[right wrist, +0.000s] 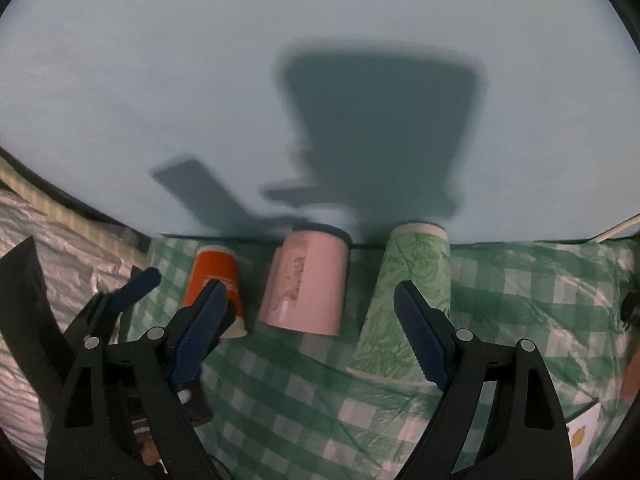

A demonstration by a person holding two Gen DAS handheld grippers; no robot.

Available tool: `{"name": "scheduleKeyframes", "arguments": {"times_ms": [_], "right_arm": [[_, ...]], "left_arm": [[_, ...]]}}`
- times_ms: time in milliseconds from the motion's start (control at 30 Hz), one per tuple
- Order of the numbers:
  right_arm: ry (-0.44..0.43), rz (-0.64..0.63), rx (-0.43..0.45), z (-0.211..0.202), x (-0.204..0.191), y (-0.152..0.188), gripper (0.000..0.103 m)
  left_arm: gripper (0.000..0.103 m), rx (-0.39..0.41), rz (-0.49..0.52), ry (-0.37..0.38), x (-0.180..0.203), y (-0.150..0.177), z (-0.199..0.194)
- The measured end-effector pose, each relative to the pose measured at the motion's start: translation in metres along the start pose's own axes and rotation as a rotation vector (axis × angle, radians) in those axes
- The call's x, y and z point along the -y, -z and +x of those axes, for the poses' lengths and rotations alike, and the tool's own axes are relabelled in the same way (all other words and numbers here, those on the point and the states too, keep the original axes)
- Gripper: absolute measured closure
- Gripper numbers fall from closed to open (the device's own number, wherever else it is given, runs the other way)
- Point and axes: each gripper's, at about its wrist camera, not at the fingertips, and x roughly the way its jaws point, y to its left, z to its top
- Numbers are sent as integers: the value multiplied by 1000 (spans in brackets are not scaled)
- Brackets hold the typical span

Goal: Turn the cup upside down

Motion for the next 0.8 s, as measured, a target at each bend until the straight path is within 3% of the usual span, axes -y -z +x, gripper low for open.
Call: {"name": "scheduleKeyframes", "arguments": {"times_ms": [100, 367, 500, 800], "right_arm": [[4, 34, -24, 7, 11, -6, 17], [37, 74, -15, 14, 31, -4, 17], [47, 79, -7, 9, 38, -4, 17], [58, 98, -1, -6, 44, -1, 17]], "left_arm": [[0, -62, -4, -37, 6, -5, 21], [4, -173, -37, 13, 10, -11, 66], [18, -236, -56, 26, 7, -14, 88], [29, -307, -77, 62, 3, -18, 119]]}}
